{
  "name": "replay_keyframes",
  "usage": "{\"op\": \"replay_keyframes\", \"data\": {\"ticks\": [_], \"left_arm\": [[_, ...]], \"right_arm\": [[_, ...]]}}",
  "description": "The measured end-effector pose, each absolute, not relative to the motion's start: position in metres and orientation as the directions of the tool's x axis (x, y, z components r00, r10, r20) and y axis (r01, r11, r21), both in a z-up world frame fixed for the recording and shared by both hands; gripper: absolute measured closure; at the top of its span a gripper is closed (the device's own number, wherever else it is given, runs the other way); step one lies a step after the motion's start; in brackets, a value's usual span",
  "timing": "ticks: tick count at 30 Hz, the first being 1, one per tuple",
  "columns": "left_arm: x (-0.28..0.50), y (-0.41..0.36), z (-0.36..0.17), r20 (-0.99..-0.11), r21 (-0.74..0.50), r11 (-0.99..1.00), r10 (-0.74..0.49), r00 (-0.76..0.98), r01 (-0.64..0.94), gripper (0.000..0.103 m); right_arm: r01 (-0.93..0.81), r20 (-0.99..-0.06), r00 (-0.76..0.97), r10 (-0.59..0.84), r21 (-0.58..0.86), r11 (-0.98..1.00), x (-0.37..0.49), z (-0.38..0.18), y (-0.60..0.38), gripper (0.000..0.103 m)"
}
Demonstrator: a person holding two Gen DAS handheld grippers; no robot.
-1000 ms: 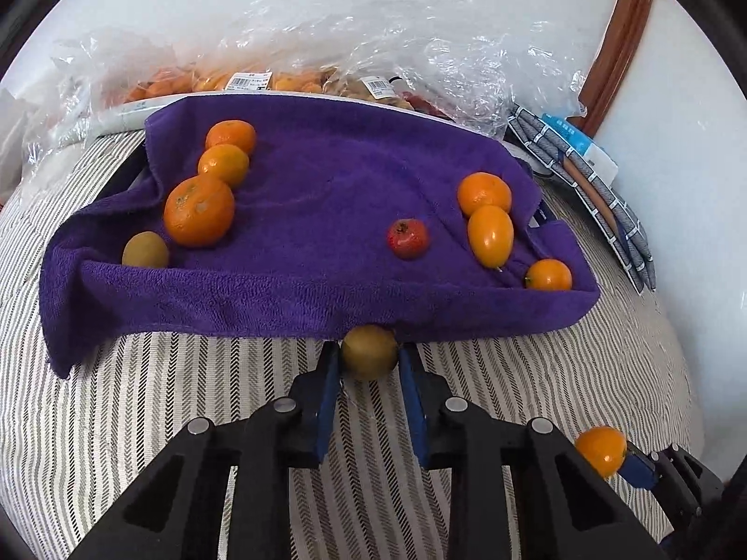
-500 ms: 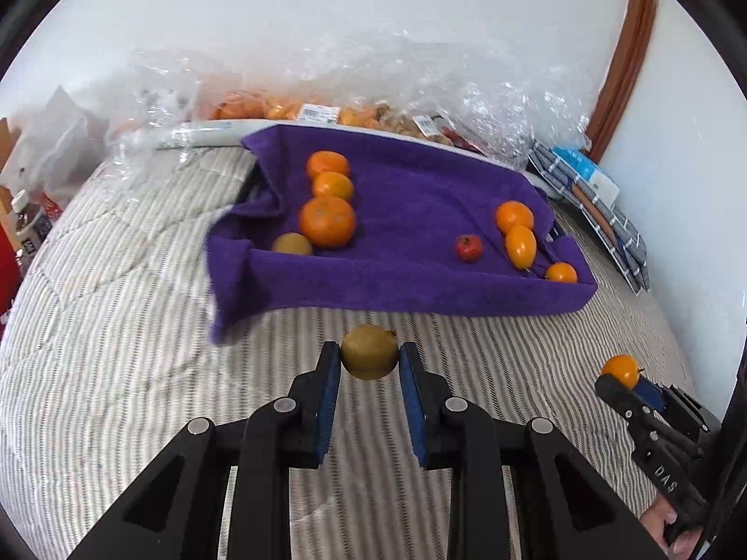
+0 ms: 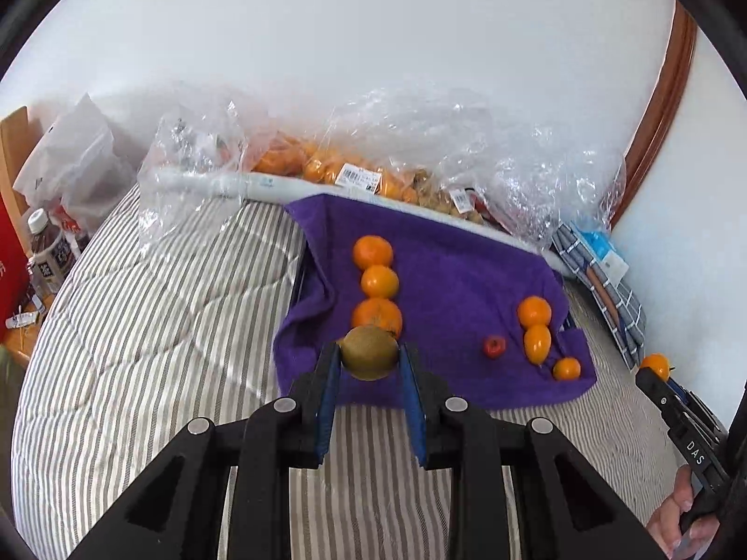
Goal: Organize fruits
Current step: 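Place the greenish fruit on the towel with the left tool while the right tool places its orange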
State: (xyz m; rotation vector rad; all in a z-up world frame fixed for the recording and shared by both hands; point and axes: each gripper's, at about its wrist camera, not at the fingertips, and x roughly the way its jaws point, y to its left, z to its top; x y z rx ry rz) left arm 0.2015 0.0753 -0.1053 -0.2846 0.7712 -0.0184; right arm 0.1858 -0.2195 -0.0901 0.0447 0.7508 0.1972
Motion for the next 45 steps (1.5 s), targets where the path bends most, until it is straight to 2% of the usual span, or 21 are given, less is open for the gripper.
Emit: {"op": "replay_keyframes", "data": {"ticks": [8, 16, 22, 40, 45], "left_arm": [[0.242, 0.064, -0.104, -0.692, -0.246, 0.967, -0.127, 0.711, -0.068, 0.078], [0.284, 0.049, -0.12, -0.721, -0.248, 0.967, -0.148, 0.677, -0.052, 0.078], [0.308, 0.033, -0.131, -0.741, -0.234, 0.972, -0.163, 0.651, -0.022, 0.078], [0.334, -0.007, -0.162, -0.8, -0.186, 0.982, -0.165, 0.577, 0.024, 0.078], [0.335, -0.009, -0.169, -0.821, -0.18, 0.984, -0.152, 0.55, 0.005, 0.078]], "right_arm": [[-0.163, -0.676, 0.711, 0.194, 0.111, 0.98, 0.227, -0.095, -0.224, 0.071], [-0.197, -0.749, 0.609, 0.263, 0.179, 0.964, 0.278, -0.143, -0.218, 0.071], [-0.192, -0.77, 0.584, 0.257, 0.177, 0.965, 0.292, -0.164, -0.217, 0.071], [-0.189, -0.76, 0.604, 0.241, 0.157, 0.969, 0.293, -0.174, -0.217, 0.071], [-0.188, -0.743, 0.627, 0.234, 0.147, 0.971, 0.289, -0.17, -0.218, 0.064]]}}
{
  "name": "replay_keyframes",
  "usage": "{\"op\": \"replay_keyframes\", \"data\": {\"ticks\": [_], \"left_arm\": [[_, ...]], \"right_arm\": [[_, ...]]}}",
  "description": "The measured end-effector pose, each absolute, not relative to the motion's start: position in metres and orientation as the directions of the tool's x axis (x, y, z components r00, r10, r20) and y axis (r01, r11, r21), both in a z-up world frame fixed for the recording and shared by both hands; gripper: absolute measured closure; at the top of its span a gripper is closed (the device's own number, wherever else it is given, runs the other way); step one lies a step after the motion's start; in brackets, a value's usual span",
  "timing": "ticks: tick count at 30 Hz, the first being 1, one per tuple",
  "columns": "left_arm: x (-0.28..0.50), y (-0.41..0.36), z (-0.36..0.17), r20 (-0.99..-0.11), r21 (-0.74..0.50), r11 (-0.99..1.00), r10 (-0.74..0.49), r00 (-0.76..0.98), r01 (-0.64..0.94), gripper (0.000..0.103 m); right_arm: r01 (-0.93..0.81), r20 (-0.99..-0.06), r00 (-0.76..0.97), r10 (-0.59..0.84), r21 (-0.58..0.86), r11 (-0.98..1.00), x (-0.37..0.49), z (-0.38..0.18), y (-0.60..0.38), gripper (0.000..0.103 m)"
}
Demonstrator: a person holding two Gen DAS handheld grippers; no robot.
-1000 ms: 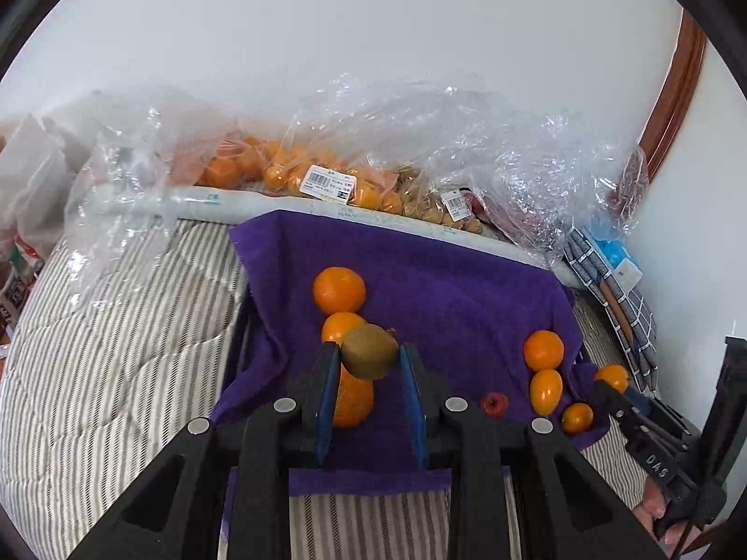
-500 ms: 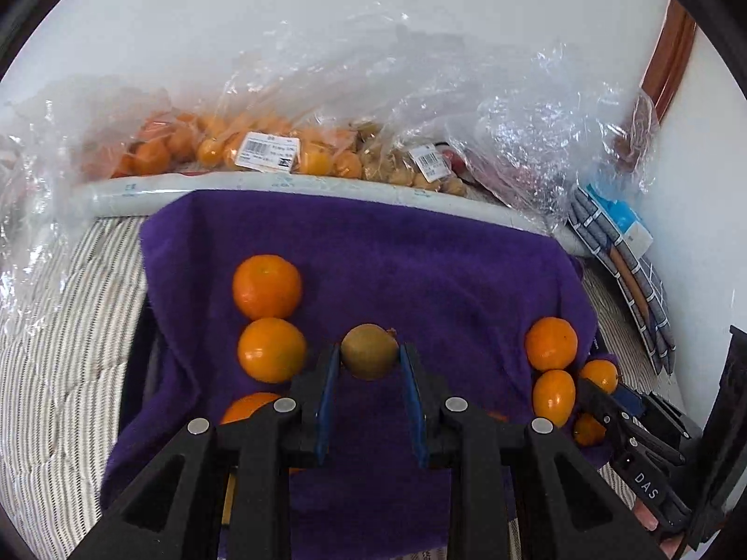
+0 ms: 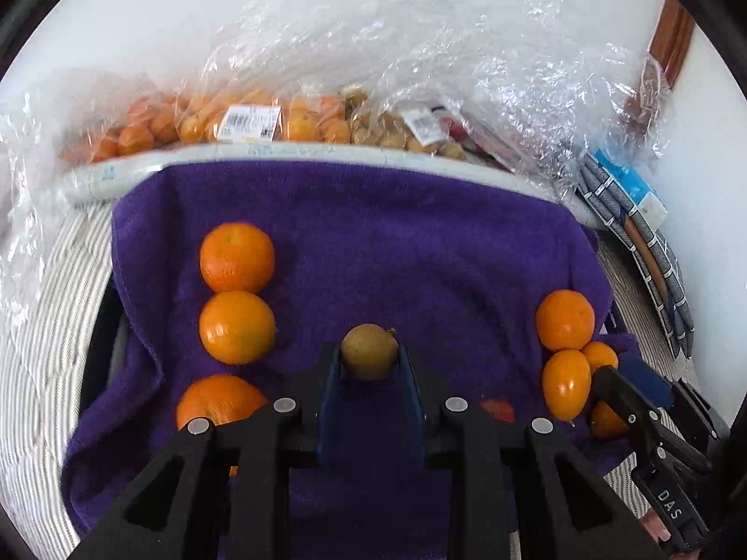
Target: Organize fruits
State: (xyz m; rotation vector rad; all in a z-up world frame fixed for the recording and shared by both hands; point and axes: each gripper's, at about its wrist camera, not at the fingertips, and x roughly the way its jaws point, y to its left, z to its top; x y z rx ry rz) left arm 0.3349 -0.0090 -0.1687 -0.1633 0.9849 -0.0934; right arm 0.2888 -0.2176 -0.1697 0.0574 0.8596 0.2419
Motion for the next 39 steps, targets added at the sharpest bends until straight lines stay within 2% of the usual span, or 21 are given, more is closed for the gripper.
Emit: {"op": "replay_keyframes", "data": {"ticks": [5, 9, 12, 13, 14, 21, 27, 28, 29, 31, 35, 39], "left_arm": [[0.333, -0.01, -0.173, -0.831, -0.185, 0.983, -0.156, 0.534, -0.001, 0.078], [0.325, -0.011, -0.166, -0.838, -0.15, 0.989, -0.127, 0.531, 0.0, 0.075], [0.31, -0.004, -0.152, -0.819, -0.159, 0.987, -0.126, 0.56, -0.01, 0.064], [0.305, -0.002, -0.147, -0.814, -0.165, 0.986, -0.127, 0.567, -0.016, 0.061], [0.301, 0.0, -0.143, -0.81, -0.171, 0.985, -0.13, 0.572, -0.017, 0.06], [0.237, 0.009, -0.101, -0.772, -0.141, 0.99, -0.093, 0.629, -0.028, 0.053], [0.168, 0.018, -0.066, -0.711, -0.139, 0.989, -0.065, 0.7, -0.049, 0.034], [0.157, 0.019, -0.062, -0.702, -0.141, 0.989, -0.061, 0.709, -0.055, 0.027], [0.147, 0.02, -0.058, -0.694, -0.141, 0.988, -0.056, 0.718, -0.059, 0.023], [0.128, 0.019, -0.052, -0.681, -0.136, 0.989, -0.048, 0.731, -0.062, 0.021], [0.096, 0.017, -0.041, -0.648, -0.124, 0.99, -0.029, 0.761, -0.068, 0.018], [0.067, 0.011, -0.034, -0.623, -0.109, 0.992, -0.014, 0.782, -0.068, 0.017]], "right_arm": [[-0.198, -0.722, 0.655, 0.224, 0.122, 0.972, 0.284, -0.165, -0.214, 0.044], [-0.194, -0.715, 0.675, 0.184, 0.068, 0.979, 0.278, -0.153, -0.207, 0.043], [-0.178, -0.712, 0.684, 0.161, 0.052, 0.983, 0.271, -0.138, -0.203, 0.039], [-0.177, -0.709, 0.687, 0.161, 0.052, 0.983, 0.267, -0.131, -0.202, 0.035], [-0.174, -0.708, 0.689, 0.157, 0.048, 0.983, 0.261, -0.124, -0.201, 0.032], [-0.142, -0.716, 0.681, 0.153, 0.076, 0.987, 0.215, -0.084, -0.2, 0.031], [-0.136, -0.708, 0.691, 0.145, 0.07, 0.988, 0.16, -0.05, -0.203, 0.031], [-0.133, -0.701, 0.699, 0.143, 0.07, 0.989, 0.15, -0.044, -0.205, 0.028], [-0.127, -0.691, 0.709, 0.141, 0.071, 0.989, 0.14, -0.038, -0.207, 0.02], [-0.134, -0.668, 0.728, 0.157, 0.086, 0.987, 0.119, -0.028, -0.212, 0.011], [-0.132, -0.639, 0.751, 0.166, 0.101, 0.986, 0.086, -0.014, -0.221, 0.002], [-0.124, -0.626, 0.768, 0.136, 0.064, 0.99, 0.056, -0.005, -0.225, 0.0]]}}
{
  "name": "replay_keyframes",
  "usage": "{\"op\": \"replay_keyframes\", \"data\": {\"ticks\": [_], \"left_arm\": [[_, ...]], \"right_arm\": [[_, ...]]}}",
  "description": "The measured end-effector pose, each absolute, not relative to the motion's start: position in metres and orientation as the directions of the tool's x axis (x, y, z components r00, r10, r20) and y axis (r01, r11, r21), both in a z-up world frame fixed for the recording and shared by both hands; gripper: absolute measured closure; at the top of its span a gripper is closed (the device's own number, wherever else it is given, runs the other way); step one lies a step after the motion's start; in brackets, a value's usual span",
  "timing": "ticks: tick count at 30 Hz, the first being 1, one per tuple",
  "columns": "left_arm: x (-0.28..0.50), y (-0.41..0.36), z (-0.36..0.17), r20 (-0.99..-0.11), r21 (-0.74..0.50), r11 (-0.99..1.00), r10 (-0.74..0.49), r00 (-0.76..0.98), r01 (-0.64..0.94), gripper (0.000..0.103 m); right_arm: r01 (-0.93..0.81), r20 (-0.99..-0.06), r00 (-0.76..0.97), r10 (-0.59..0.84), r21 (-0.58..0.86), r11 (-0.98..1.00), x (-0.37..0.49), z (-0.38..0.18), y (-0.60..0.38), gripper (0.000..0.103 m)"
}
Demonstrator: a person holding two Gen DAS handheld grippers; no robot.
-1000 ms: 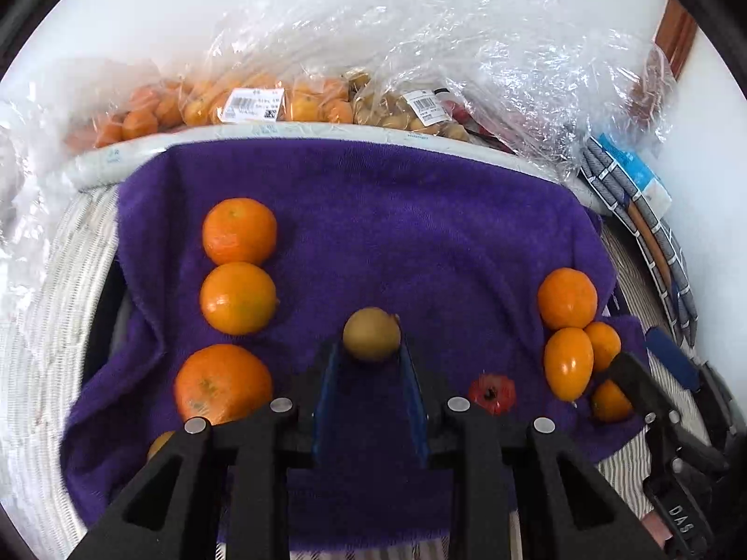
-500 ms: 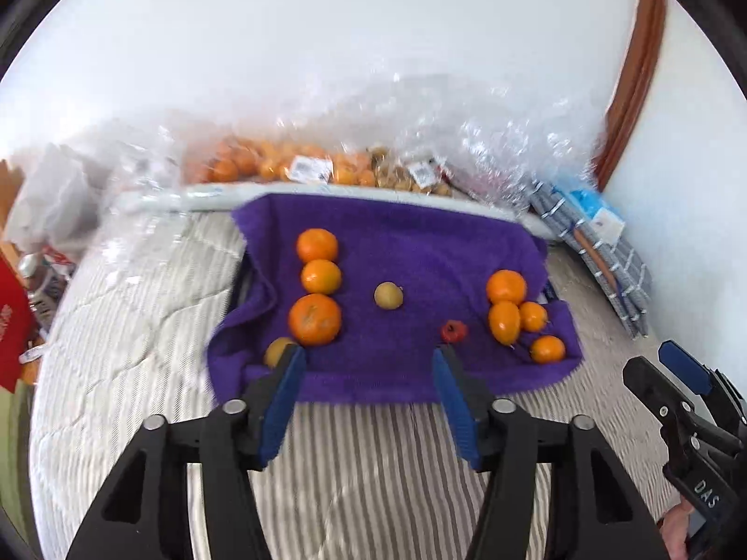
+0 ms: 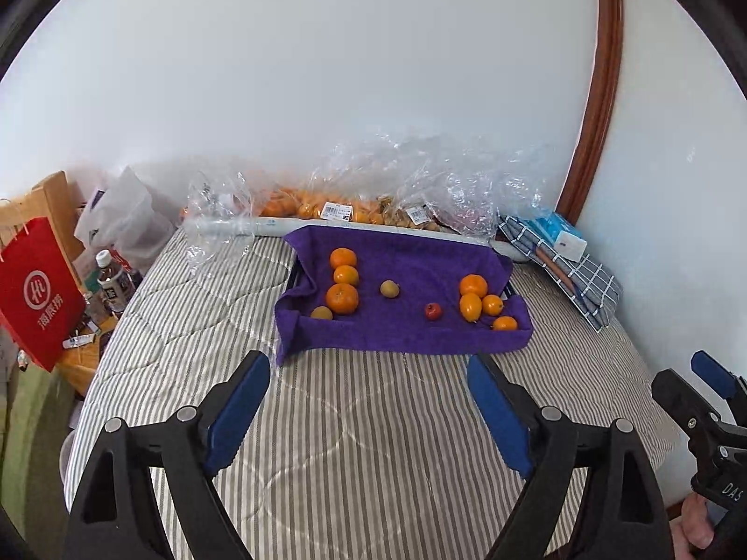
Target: Organize fruits
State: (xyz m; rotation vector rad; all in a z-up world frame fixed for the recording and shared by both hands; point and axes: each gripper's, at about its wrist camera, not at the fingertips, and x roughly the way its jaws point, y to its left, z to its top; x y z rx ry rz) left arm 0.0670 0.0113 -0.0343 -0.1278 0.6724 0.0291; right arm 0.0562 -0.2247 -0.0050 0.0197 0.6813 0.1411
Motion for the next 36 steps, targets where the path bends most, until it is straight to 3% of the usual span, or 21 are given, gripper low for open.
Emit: {"op": "replay_keyframes", "data": {"ticks": [36], "left_arm": [[0.025, 0.004, -0.015, -0.579, -0.098, 0.994, -0.013, 0.815, -0.053, 0.017]], "right_arm": [[-0.07, -0.603, 0.791, 0.099, 0.072, 0.995, 0.009, 0.011, -0.236, 0.0]]}}
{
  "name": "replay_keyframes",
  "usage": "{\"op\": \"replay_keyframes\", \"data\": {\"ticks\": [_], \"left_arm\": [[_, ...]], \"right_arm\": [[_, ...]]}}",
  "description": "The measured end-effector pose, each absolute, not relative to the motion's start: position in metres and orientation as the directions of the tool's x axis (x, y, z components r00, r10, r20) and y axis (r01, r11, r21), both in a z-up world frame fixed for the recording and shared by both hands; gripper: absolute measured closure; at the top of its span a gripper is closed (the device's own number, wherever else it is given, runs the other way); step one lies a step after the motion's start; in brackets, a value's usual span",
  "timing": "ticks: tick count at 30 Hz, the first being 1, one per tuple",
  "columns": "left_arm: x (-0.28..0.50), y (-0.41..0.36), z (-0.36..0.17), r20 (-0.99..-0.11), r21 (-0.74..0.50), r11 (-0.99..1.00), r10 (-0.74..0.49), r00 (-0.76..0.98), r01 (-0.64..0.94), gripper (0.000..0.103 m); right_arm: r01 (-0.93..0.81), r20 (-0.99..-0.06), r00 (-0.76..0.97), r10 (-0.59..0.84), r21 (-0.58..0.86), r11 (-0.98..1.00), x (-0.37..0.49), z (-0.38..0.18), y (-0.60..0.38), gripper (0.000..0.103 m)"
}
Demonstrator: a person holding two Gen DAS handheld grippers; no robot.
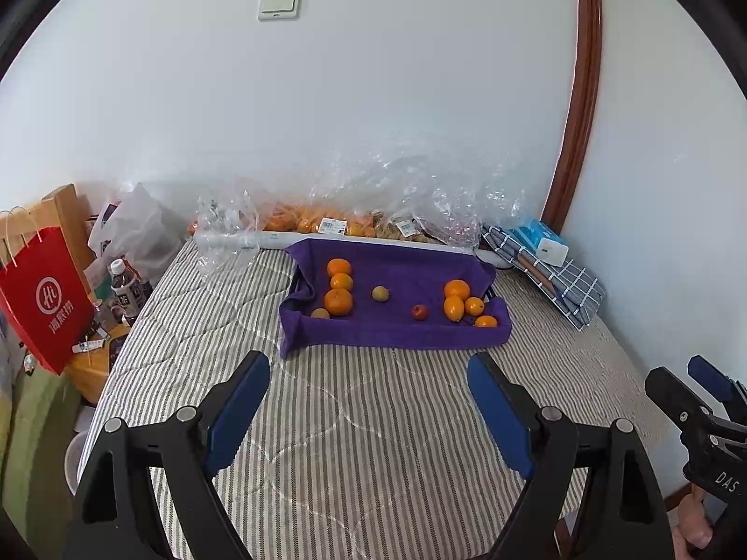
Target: Organize fruits
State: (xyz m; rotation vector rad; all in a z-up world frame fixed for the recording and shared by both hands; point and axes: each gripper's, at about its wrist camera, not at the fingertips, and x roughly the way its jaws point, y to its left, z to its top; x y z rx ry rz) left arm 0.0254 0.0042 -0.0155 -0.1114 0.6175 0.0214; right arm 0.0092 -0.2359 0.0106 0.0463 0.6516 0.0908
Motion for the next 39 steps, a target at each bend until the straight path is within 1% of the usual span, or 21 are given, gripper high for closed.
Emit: {"op": "replay_keyframes", "data": {"ticks": [14, 39], "left_arm": [[0.0258, 0.0071, -0.0185, -0.584, -0.095, 0.994, -0.013, 0.812, -0.053, 0.017], [0.0241, 0.0105, -0.0153, -0.584, -0.071, 0.994, 0.023, 0.812, -0.08, 0.017]], "right_arm": [[-0.062, -0.609, 0.788, 0.094, 0.073, 0.995, 0.01, 0.0082, -0.242, 0.0], [-0.079, -0.608, 0.787, 0.105, 0.07, 0.994, 0.0116, 0.008, -0.2343, 0.0]]}}
